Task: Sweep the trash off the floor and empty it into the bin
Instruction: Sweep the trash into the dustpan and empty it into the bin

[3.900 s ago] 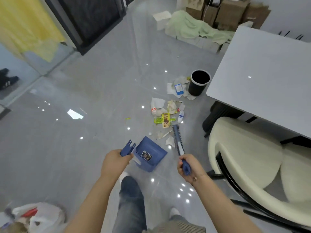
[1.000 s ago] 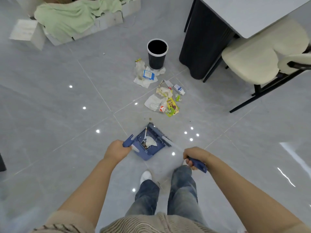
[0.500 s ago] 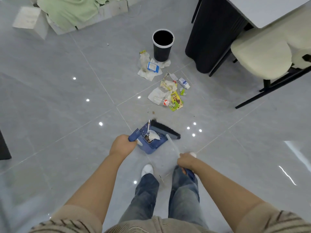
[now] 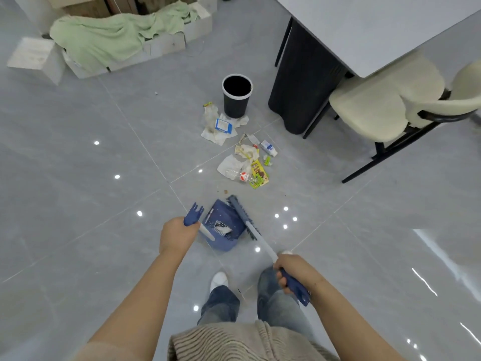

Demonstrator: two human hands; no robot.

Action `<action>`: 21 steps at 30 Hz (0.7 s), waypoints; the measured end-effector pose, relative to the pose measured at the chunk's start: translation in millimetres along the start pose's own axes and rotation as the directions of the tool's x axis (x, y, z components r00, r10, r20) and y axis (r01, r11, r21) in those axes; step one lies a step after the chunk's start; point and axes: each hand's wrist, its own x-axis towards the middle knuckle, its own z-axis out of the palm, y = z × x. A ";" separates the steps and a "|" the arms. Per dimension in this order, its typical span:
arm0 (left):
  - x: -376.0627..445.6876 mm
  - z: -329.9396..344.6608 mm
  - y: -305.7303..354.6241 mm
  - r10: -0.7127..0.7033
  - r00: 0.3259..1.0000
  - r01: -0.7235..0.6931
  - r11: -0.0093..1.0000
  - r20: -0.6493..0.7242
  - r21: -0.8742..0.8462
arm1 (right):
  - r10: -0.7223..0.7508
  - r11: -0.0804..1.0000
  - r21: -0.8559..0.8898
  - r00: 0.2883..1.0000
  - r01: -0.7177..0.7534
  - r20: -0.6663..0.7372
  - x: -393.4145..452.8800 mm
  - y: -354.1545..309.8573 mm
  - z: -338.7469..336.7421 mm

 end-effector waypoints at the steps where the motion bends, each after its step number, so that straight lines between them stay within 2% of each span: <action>1: -1.7 -5.1 3.5 0.005 1.000 -0.005 1.000 -0.014 -0.024 | -0.015 0.999 0.040 1.000 0.015 -0.006 -3.0 -2.6 4.1; 5: -9.6 -17.7 22.8 0.032 0.999 -0.037 0.990 -0.041 -0.133 | -0.088 0.985 0.147 0.996 0.092 -0.031 -15.9 -36.6 16.6; 8: -12.0 -26.1 38.5 0.002 0.998 -0.018 0.975 -0.071 -0.223 | -0.130 0.980 0.149 0.991 0.135 -0.042 -24.2 -64.9 23.3; 11: -5.1 -38.9 56.5 -0.002 0.996 -0.023 0.957 -0.085 -0.289 | -0.269 0.954 0.114 0.960 0.276 -0.074 -34.3 -86.6 27.7; 13: 2.6 -43.7 72.7 0.032 0.994 -0.059 0.959 -0.102 -0.277 | -0.334 0.935 0.088 0.937 0.344 -0.104 -37.0 -100.3 24.6; 17: 28.2 -45.1 120.1 0.153 0.974 -0.174 0.977 -0.165 -0.124 | -0.393 0.908 0.101 0.912 0.405 -0.119 -34.7 -144.8 11.4; 21: 67.0 -44.8 173.1 0.154 0.964 -0.182 0.977 -0.218 -0.115 | -0.405 0.898 0.131 0.906 0.419 -0.124 -20.0 -203.2 -8.2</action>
